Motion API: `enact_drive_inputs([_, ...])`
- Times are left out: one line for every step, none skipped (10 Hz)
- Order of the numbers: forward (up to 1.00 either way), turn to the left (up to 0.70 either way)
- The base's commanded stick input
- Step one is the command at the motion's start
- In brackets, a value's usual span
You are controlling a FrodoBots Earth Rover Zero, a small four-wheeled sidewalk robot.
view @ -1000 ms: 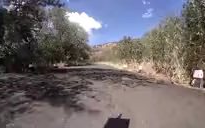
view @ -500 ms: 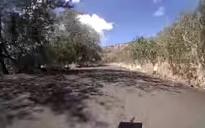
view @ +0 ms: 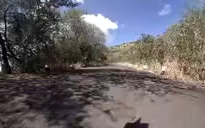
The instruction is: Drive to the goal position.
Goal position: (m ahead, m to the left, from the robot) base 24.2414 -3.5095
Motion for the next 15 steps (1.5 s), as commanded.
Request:
enact_drive_inputs([0.5, 0.0])
enact_drive_inputs([0.5, 0.0])
enact_drive_inputs([0.5, 0.0])
enact_drive_inputs([0.5, 0.0])
enact_drive_inputs([0.5, 0.0])
enact_drive_inputs([0.5, 0.0])
enact_drive_inputs([0.5, 0.0])
enact_drive_inputs([0.5, 0.0])
enact_drive_inputs([0.5, 0.0])
enact_drive_inputs([0.5, 0.0])
enact_drive_inputs([0.5, 0.0])
enact_drive_inputs([0.5, 0.0])
enact_drive_inputs([0.5, 0.0])
enact_drive_inputs([0.5, 0.0])
enact_drive_inputs([0.5, 0.0])
